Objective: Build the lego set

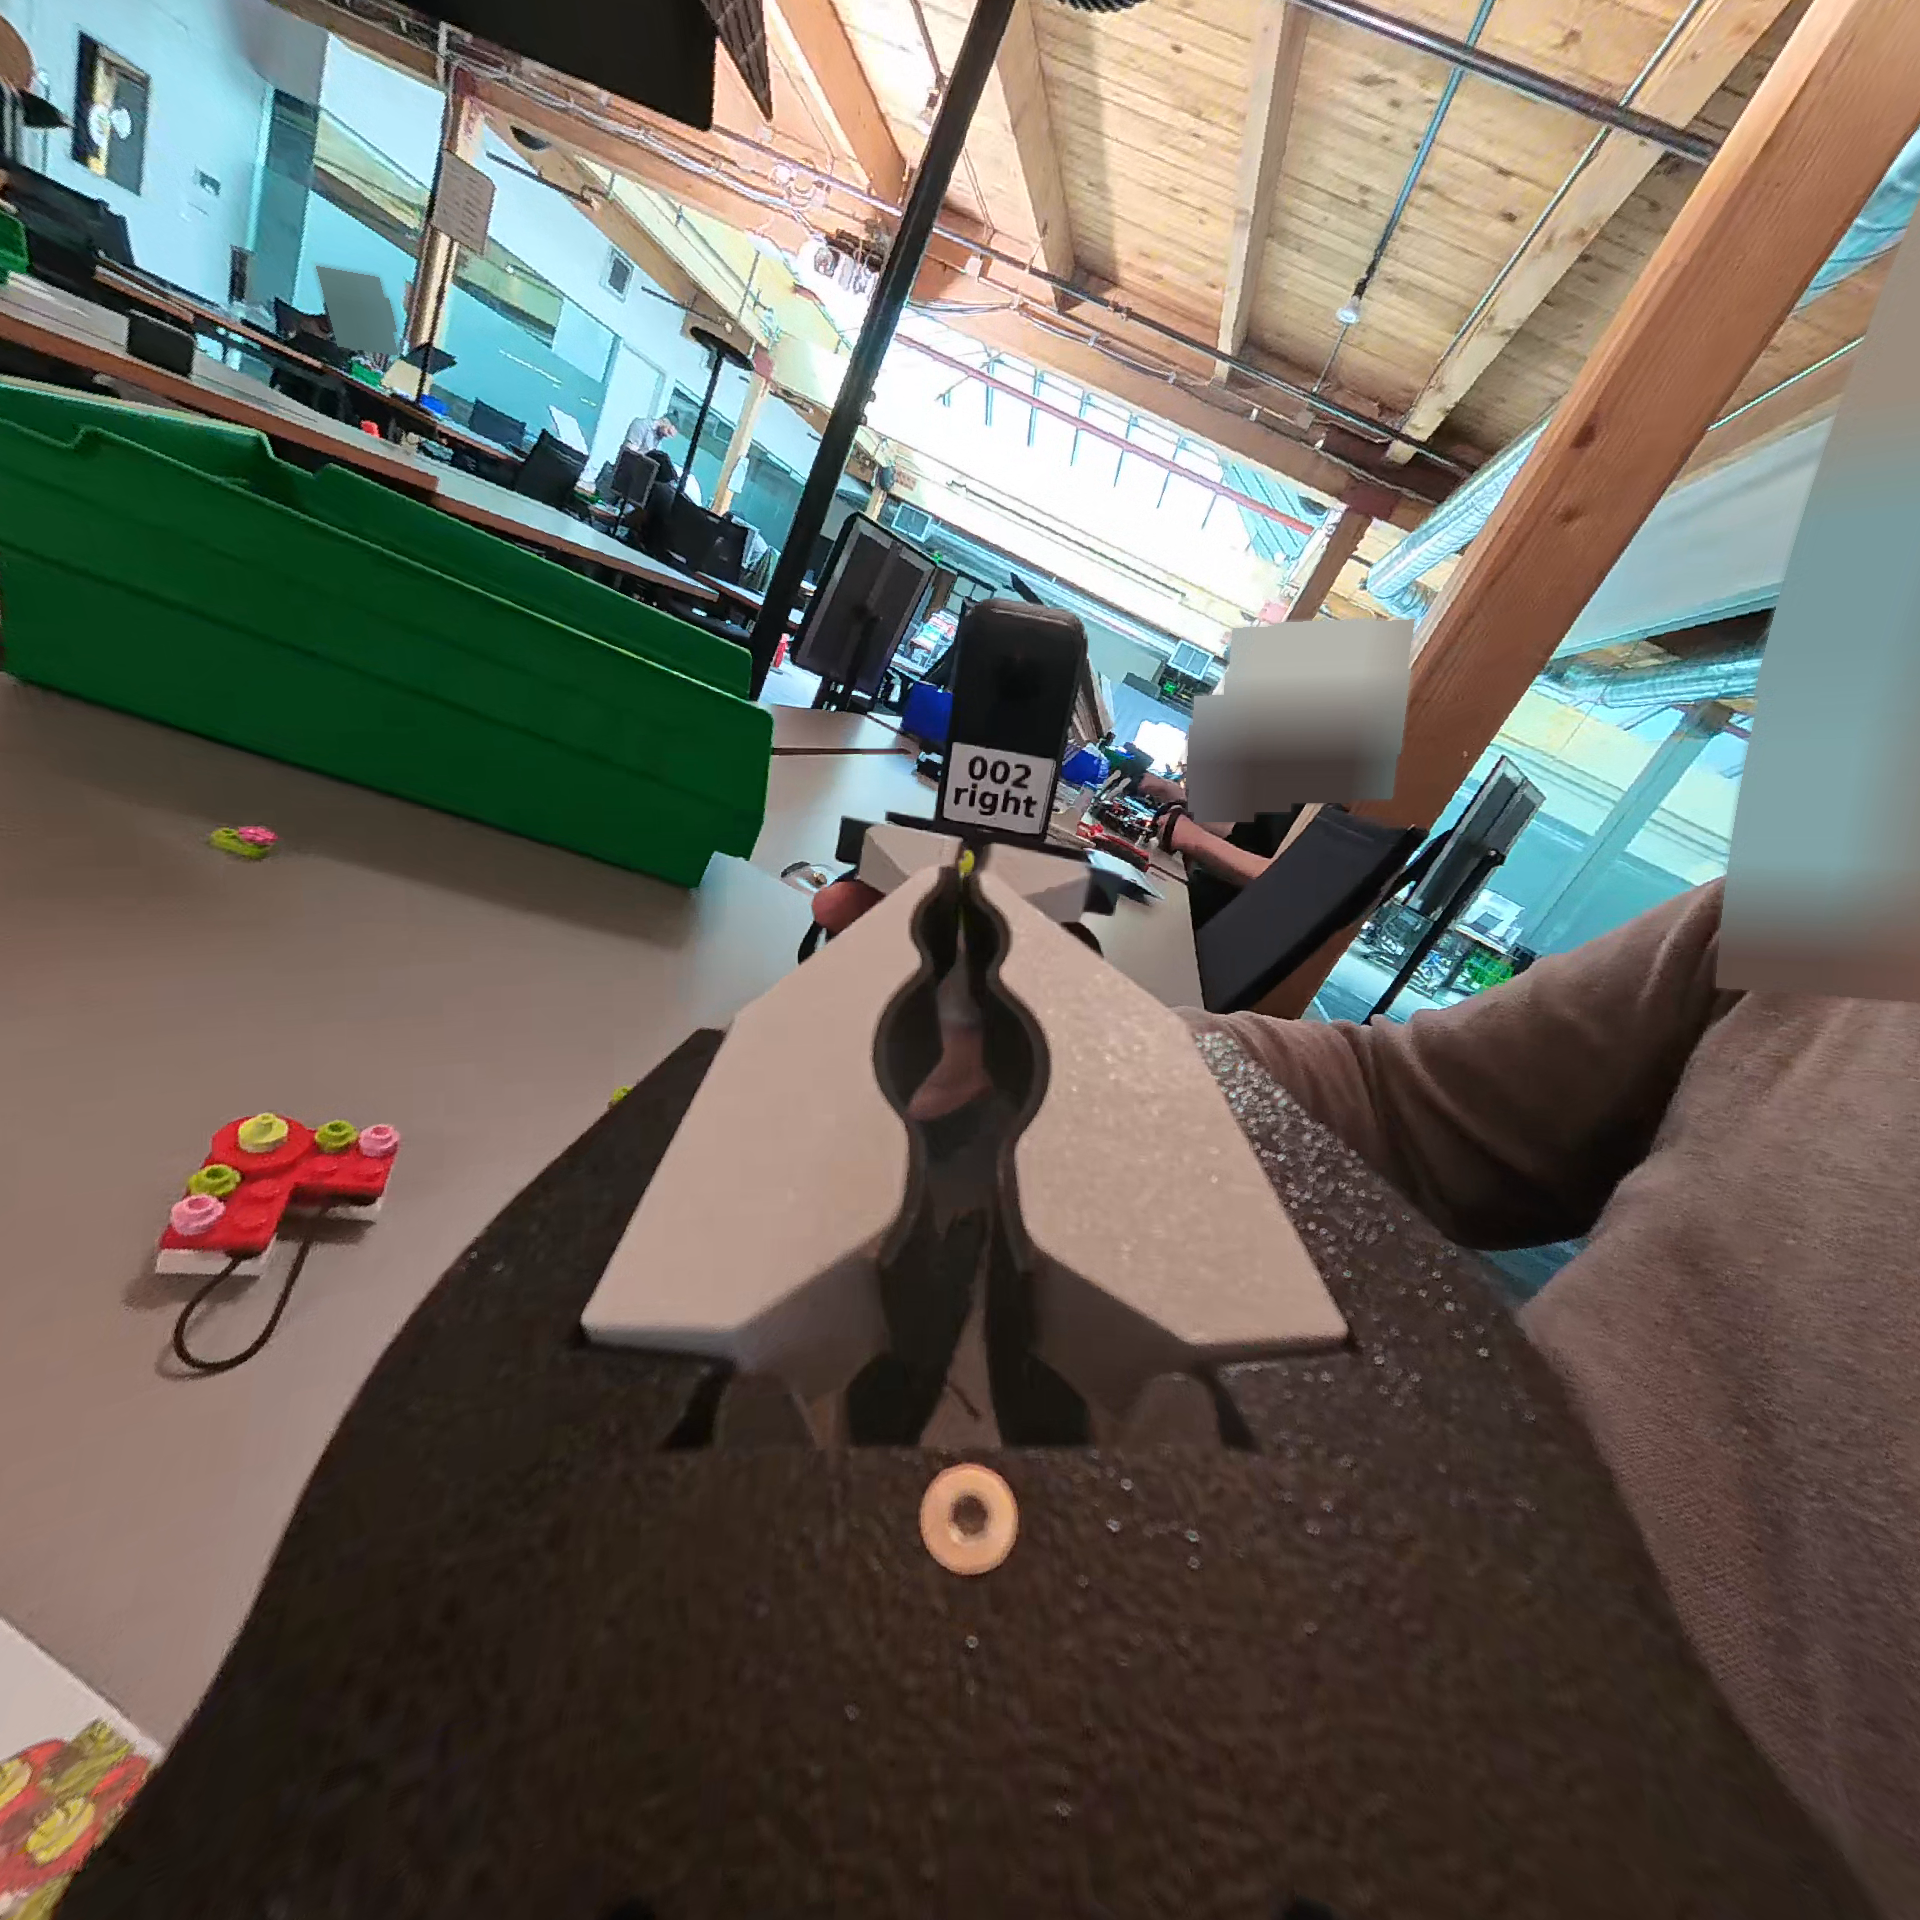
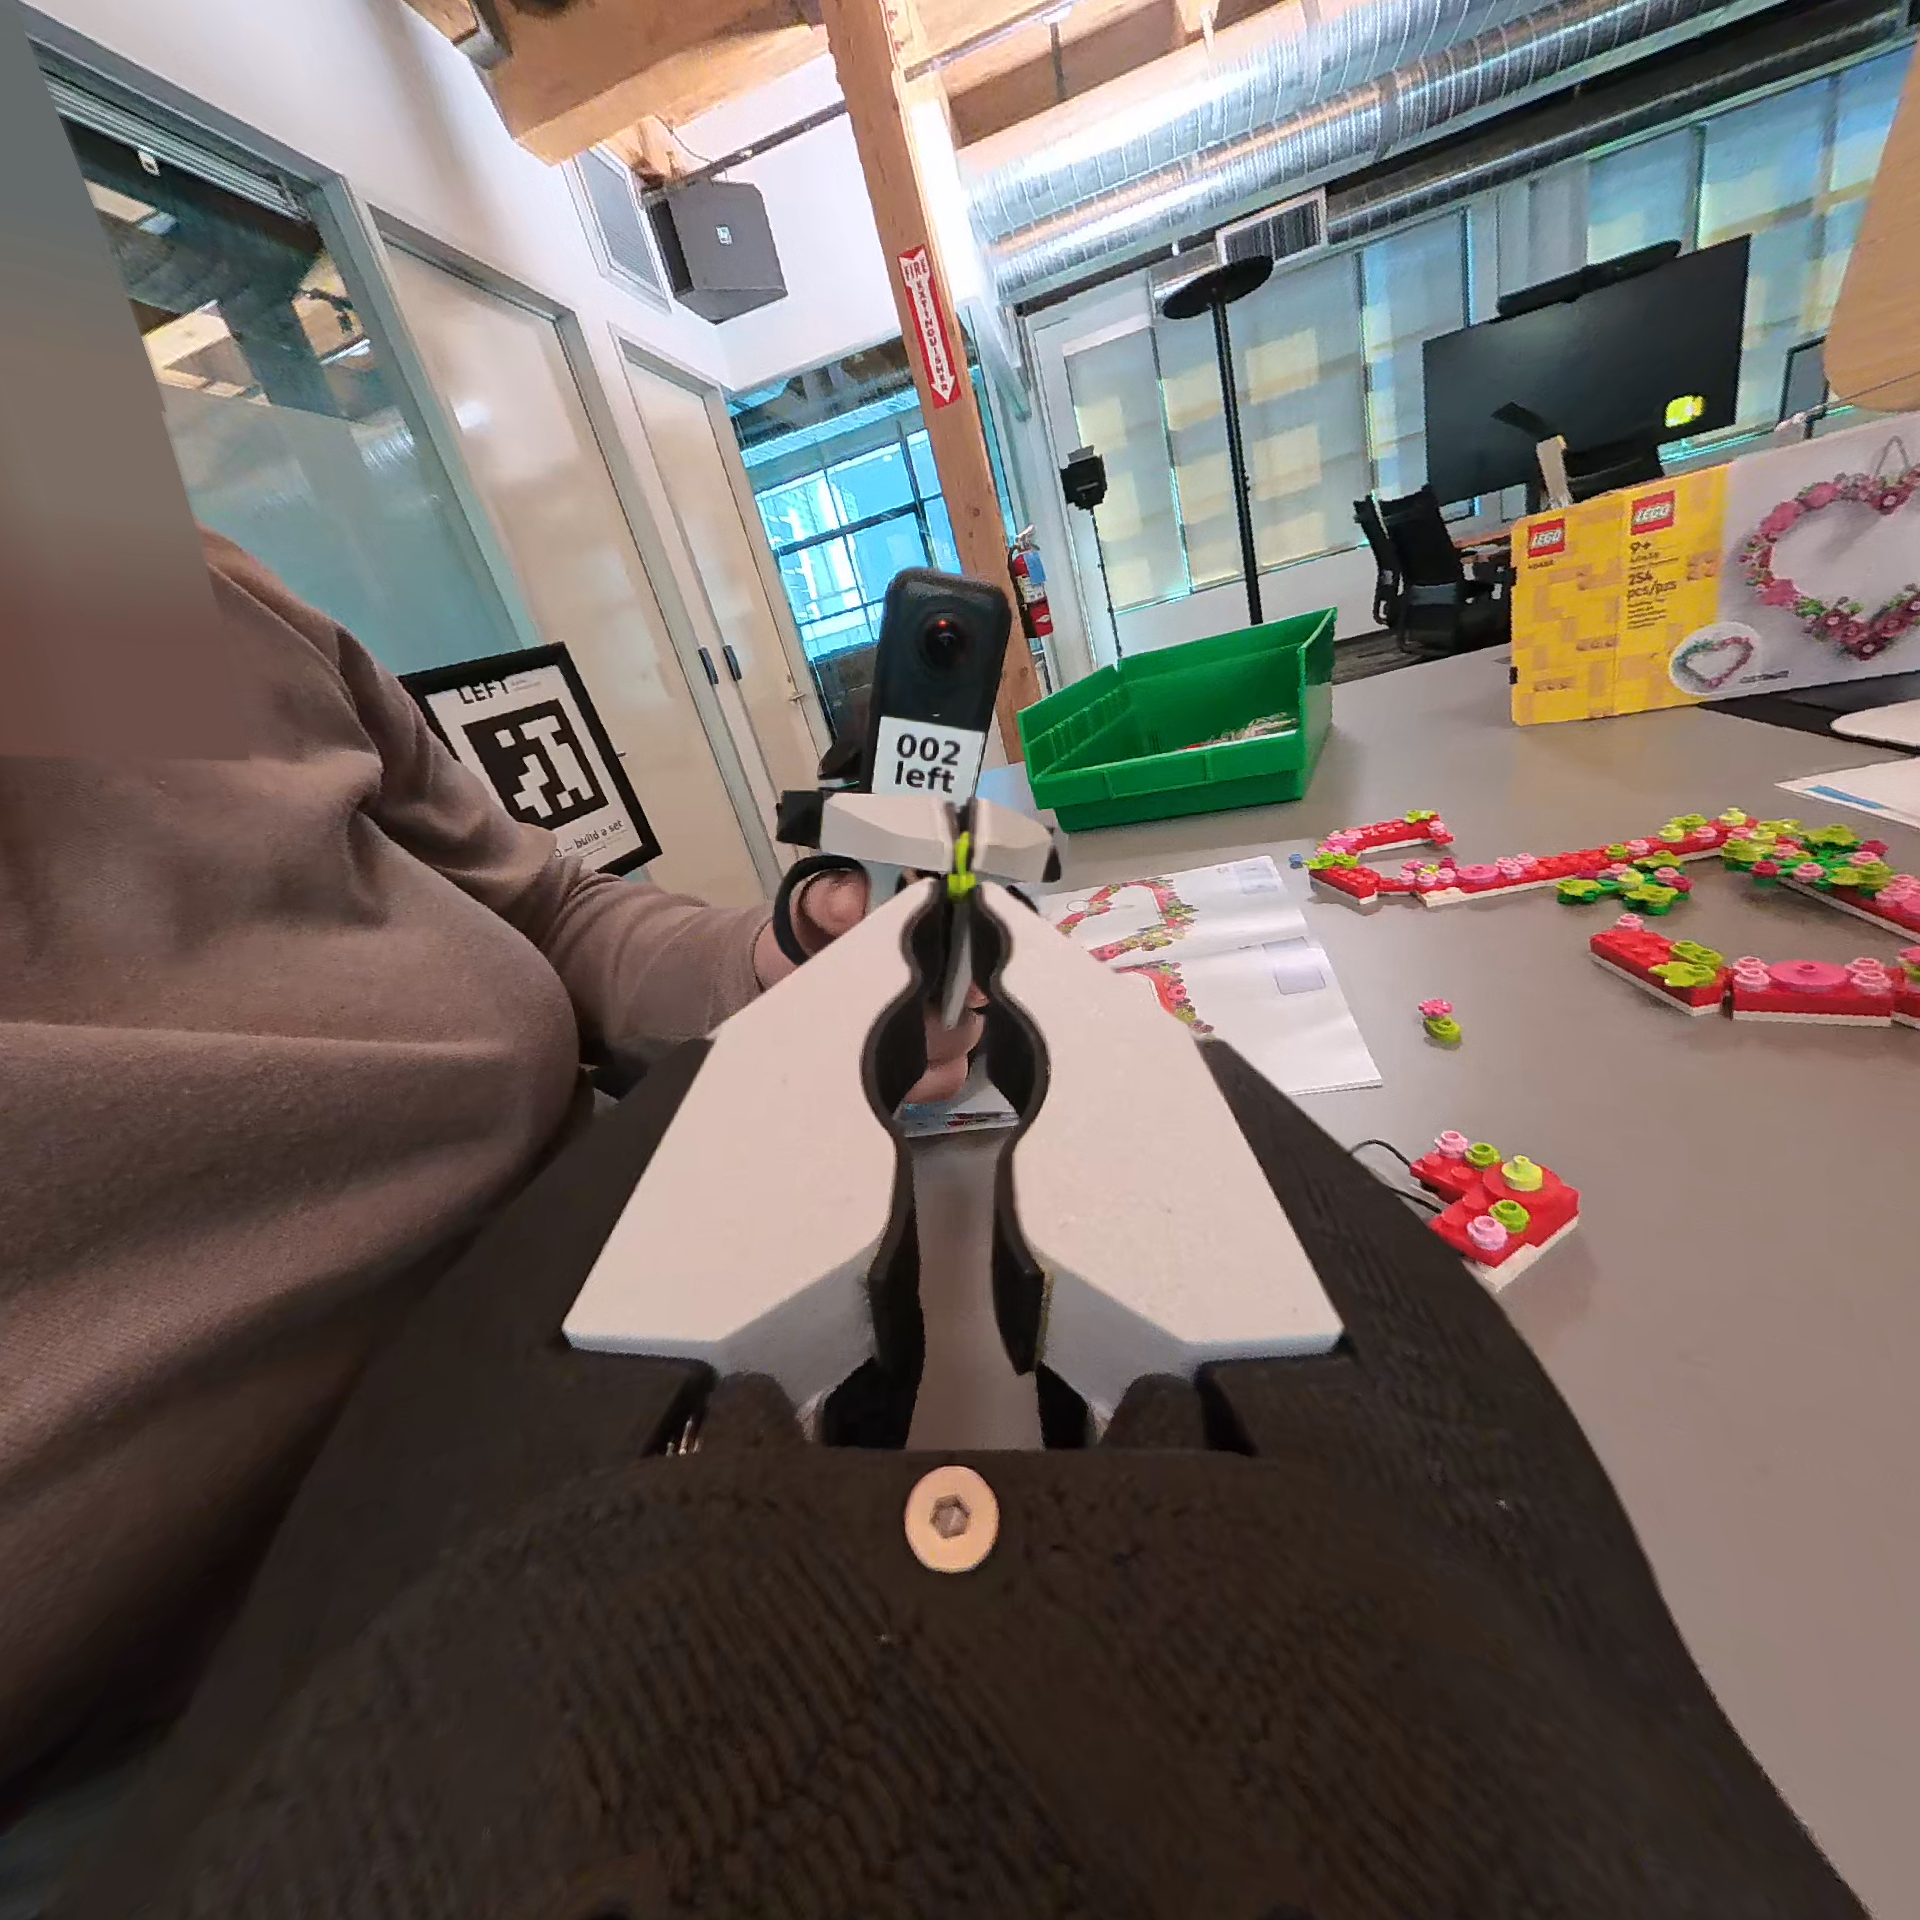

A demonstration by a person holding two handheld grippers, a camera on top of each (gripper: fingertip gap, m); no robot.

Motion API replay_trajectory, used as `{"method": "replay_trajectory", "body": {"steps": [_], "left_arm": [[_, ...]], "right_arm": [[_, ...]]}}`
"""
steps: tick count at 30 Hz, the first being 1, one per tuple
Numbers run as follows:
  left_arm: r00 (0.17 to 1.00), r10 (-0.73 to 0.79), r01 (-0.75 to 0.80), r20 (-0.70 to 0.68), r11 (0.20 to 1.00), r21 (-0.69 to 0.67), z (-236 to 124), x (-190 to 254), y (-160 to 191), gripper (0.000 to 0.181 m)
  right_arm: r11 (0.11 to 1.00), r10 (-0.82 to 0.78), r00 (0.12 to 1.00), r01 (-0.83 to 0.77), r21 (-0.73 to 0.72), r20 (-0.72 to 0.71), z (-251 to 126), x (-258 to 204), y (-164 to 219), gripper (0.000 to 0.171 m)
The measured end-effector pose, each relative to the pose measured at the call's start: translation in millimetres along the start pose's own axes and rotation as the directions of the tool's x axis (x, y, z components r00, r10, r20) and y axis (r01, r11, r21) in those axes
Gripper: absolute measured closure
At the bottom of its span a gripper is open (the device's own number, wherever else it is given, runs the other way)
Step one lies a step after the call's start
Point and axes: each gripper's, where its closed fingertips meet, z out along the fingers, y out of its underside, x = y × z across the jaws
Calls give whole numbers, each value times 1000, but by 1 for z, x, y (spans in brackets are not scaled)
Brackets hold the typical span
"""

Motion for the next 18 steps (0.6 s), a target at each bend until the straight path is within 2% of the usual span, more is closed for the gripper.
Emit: {"method": "replay_trajectory", "body": {"steps": [4,7,10,13,16,18], "left_arm": [[1000,17,-17,7,998,-56,-3,-2,7,181],[987,155,-141,44,964,-226,-9,-10,23,181],[940,340,-295,30,852,-432,-17,-15,42,181],[893,450,-377,-25,715,-589,-27,-20,60,181],[841,539,-429,-41,620,-657,-32,-26,71,181],[814,580,-461,-39,602,-652,-31,-26,73,173]], "right_arm": [[997,-14,1000,14,-70,1,-1,0,6,171],[973,-113,993,103,-206,-36,-1,5,22,171],[912,-229,973,203,-356,-33,-3,7,40,171],[820,-344,939,300,-488,-1,-2,6,59,171],[709,-469,883,396,-584,28,-3,9,73,171],[667,-506,861,428,-610,50,-3,8,78,171]]}}
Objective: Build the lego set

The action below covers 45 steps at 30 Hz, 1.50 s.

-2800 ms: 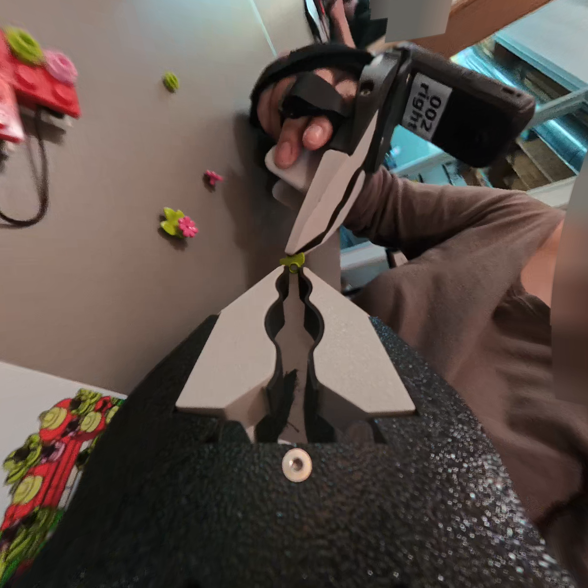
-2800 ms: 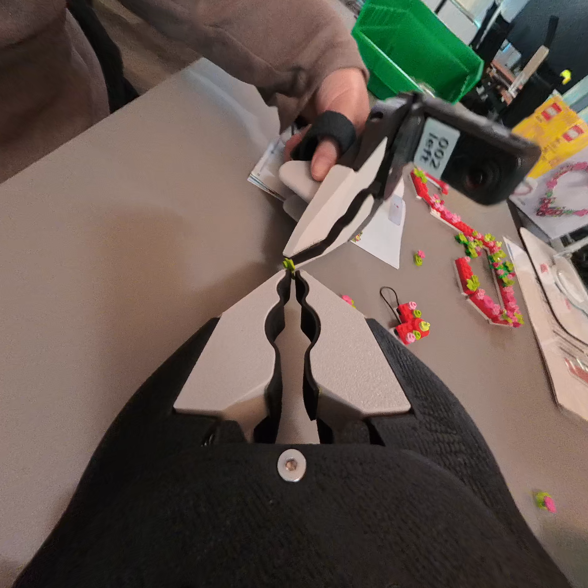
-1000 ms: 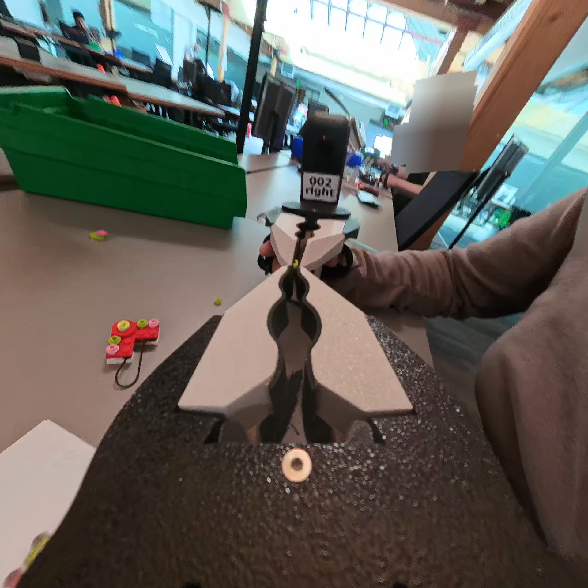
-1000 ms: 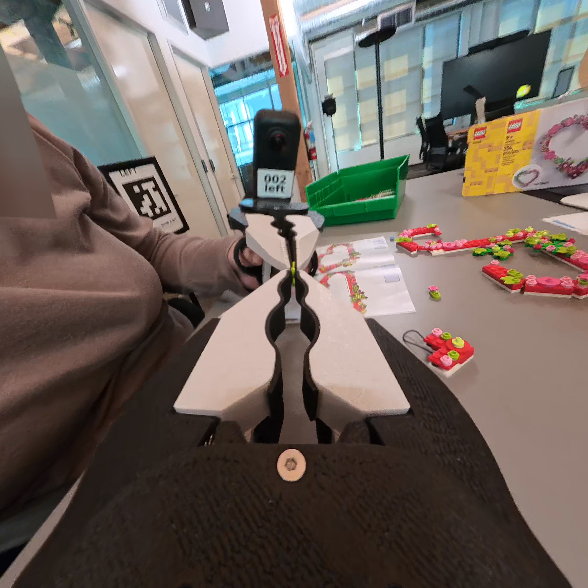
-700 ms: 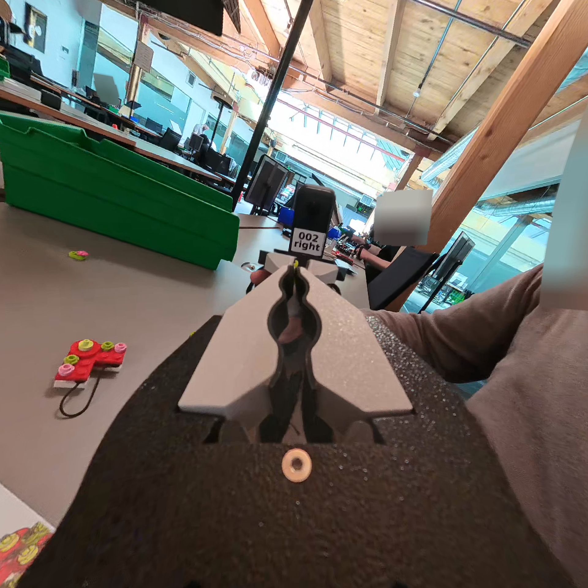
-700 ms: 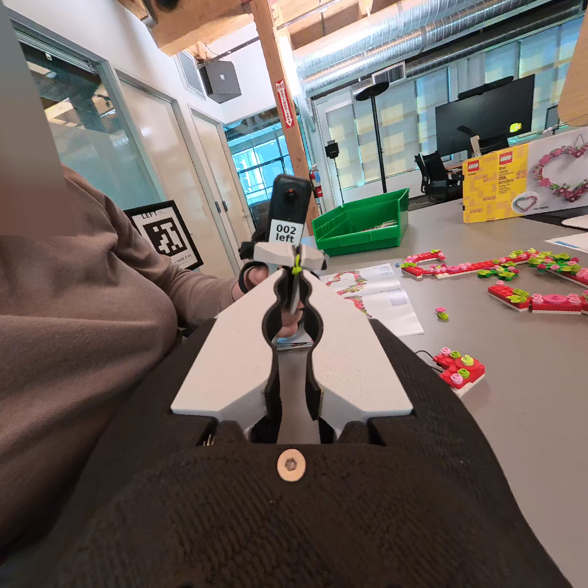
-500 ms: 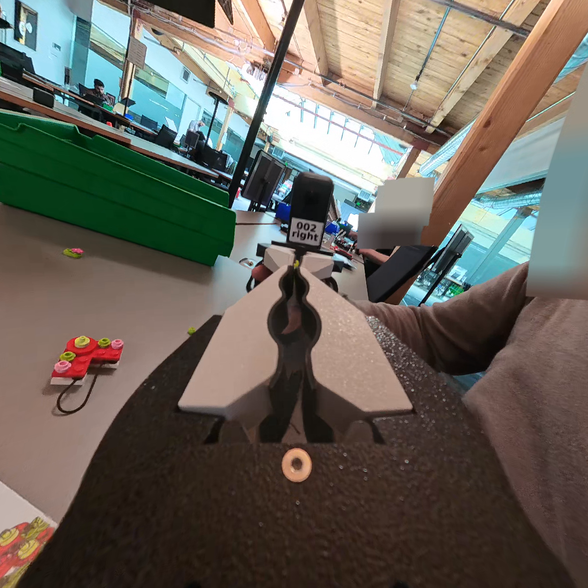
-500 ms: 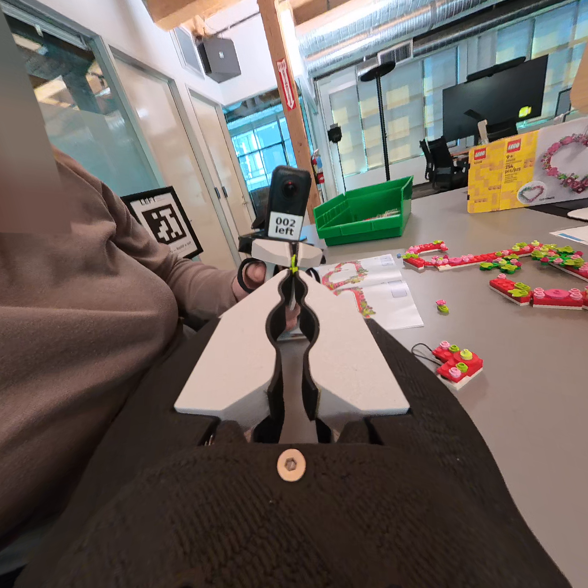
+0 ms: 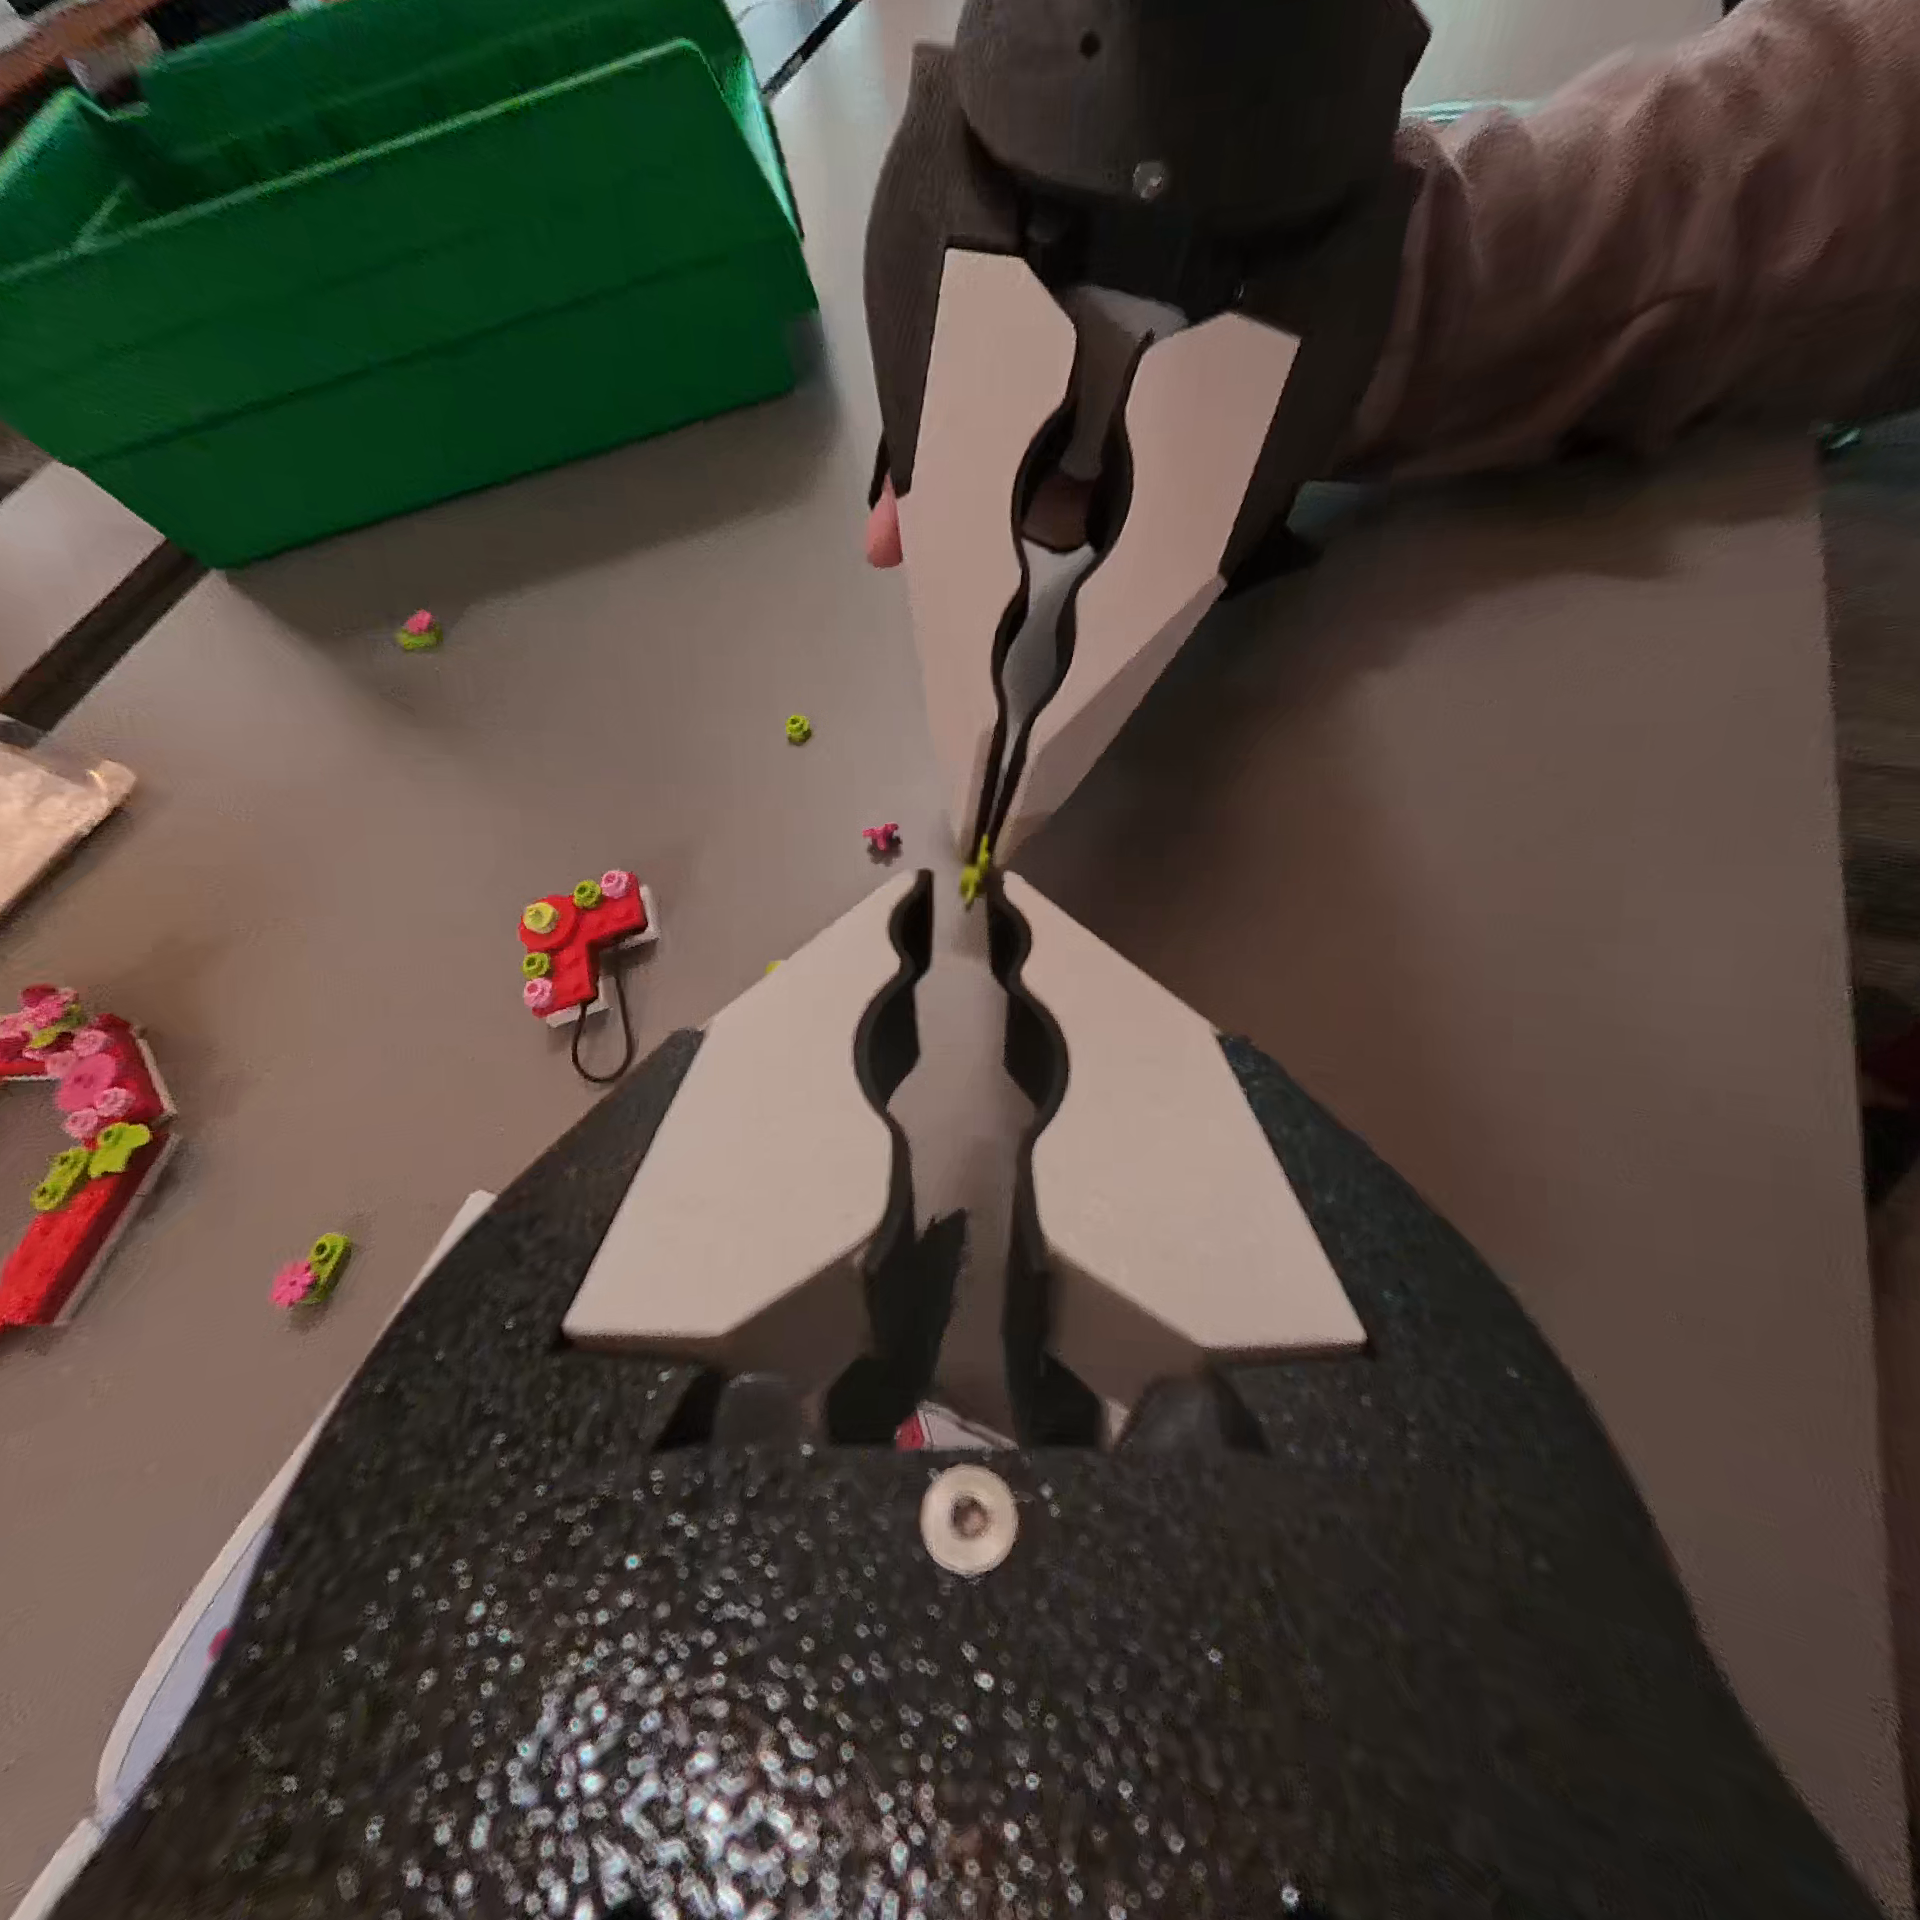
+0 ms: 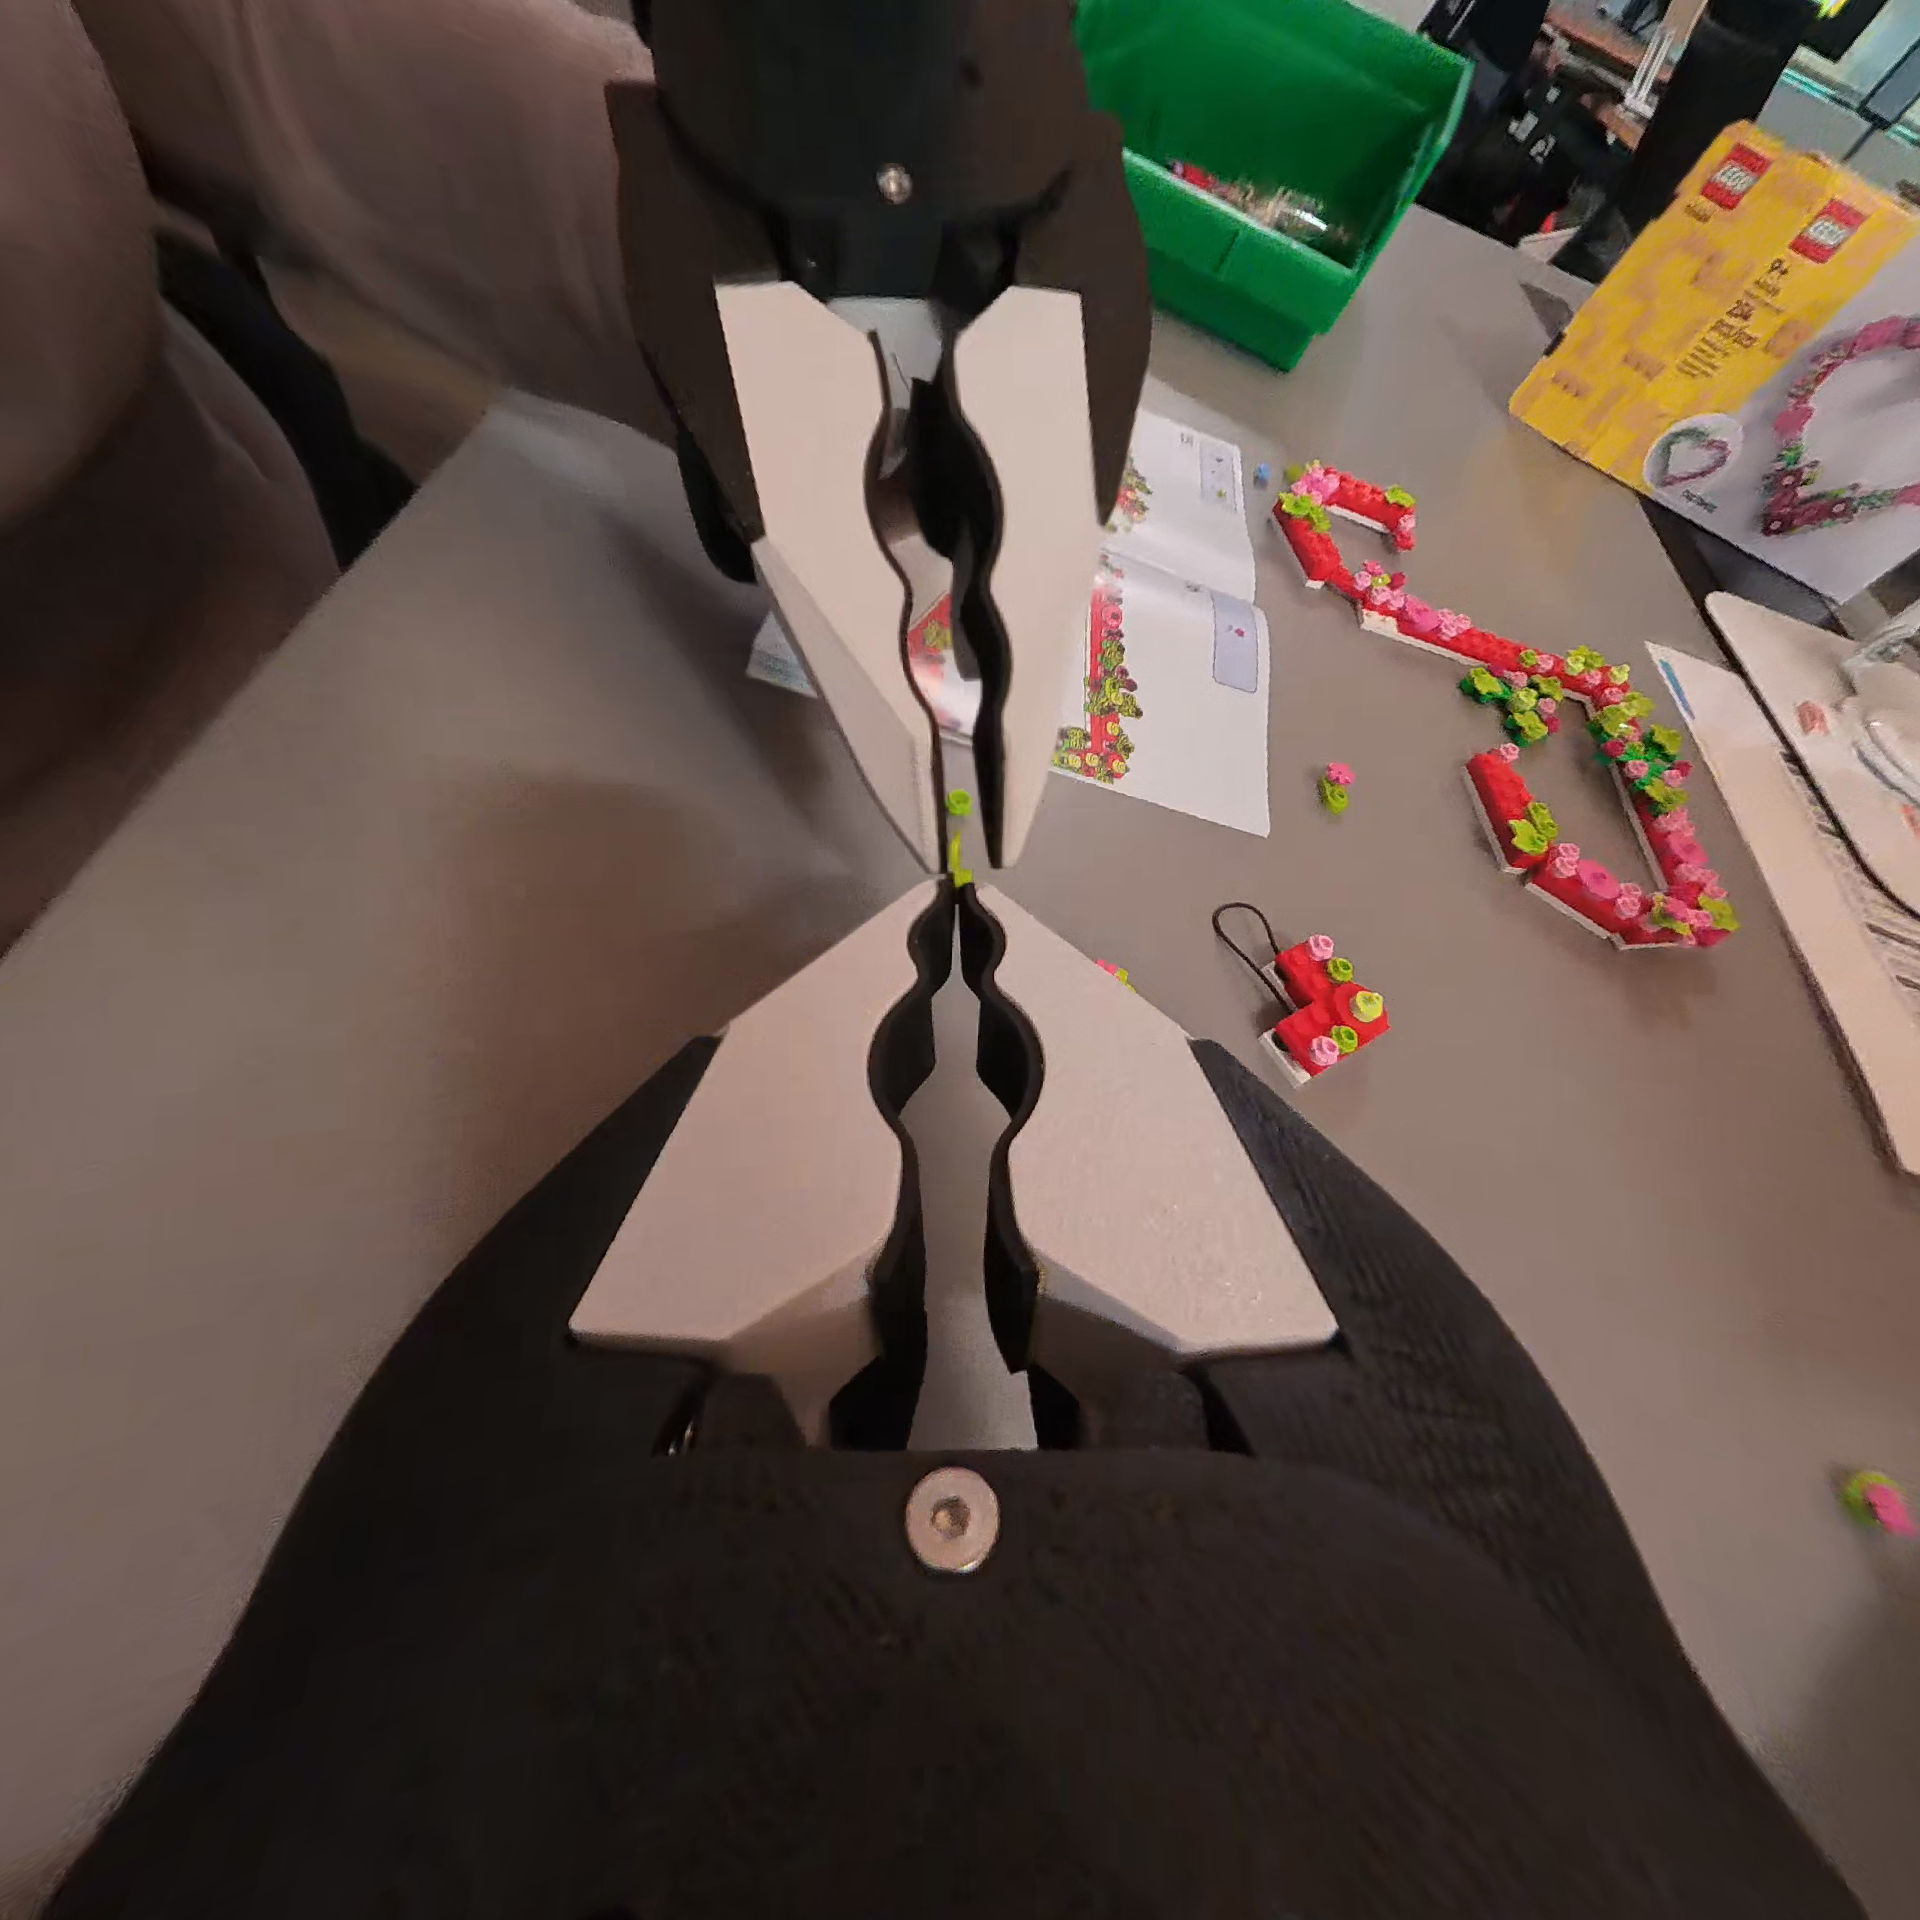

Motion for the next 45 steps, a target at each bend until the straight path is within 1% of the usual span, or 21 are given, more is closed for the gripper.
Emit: {"method": "replay_trajectory", "body": {"steps": [1,3,5,6,7,9,11,13,15,17,19,20,22,25,27,32,37,45], "left_arm": [[1000,11,-11,7,1000,9,0,1,-1,169],[1000,25,-25,-7,1000,16,1,5,-1,167],[999,25,-24,-25,999,25,1,7,-3,172],[999,34,-33,-27,999,19,1,7,-3,178],[999,35,-34,-24,999,10,1,6,-2,181],[999,25,-26,-25,1000,-10,1,5,-2,181],[999,22,-21,33,1000,-21,2,-6,-1,181],[997,-3,5,82,1000,-25,3,-18,2,181],[993,-35,37,109,999,-16,6,-27,4,181],[991,-54,55,120,998,-4,11,-32,5,181],[991,-91,91,102,996,12,17,-33,4,181],[989,-117,116,90,993,16,20,-33,5,181],[982,-185,185,49,983,6,26,-30,9,181],[953,-301,299,-34,953,-54,31,-22,19,181],[933,-353,347,-71,934,-84,32,-19,24,181],[900,-412,401,-143,911,-99,29,-16,25,181],[870,-460,451,-178,888,-93,26,-16,23,181],[853,-485,482,-192,874,-69,22,-20,21,181]], "right_arm": [[1000,-13,1000,13,-8,0,1,-1,1,171],[1000,-29,1000,29,-8,-7,2,-1,1,171],[999,-39,999,39,-4,-5,2,-2,1,171],[999,-43,999,43,-6,-7,2,-2,1,171],[999,-48,999,48,-10,-5,2,-2,2,171],[999,-46,999,46,0,-4,2,-2,2,171],[999,-45,998,45,3,-52,-3,8,5,168],[997,-14,996,7,-79,-91,-13,23,25,164],[984,39,996,-52,-168,-77,-21,28,48,162],[971,141,988,-149,-186,-56,-23,29,60,156],[956,259,966,-259,-139,-16,-19,28,56,154],[951,279,960,-278,-137,-14,-18,28,56,153],[952,273,962,-272,-143,-8,-18,28,56,153],[948,283,958,-274,-164,36,-15,26,59,153],[948,279,958,-265,-177,63,-14,27,61,153],[953,275,948,-247,-177,161,-11,27,59,149],[944,296,920,-240,-228,256,-7,23,65,152],[946,276,930,-219,-238,243,-4,27,67,163]]}}
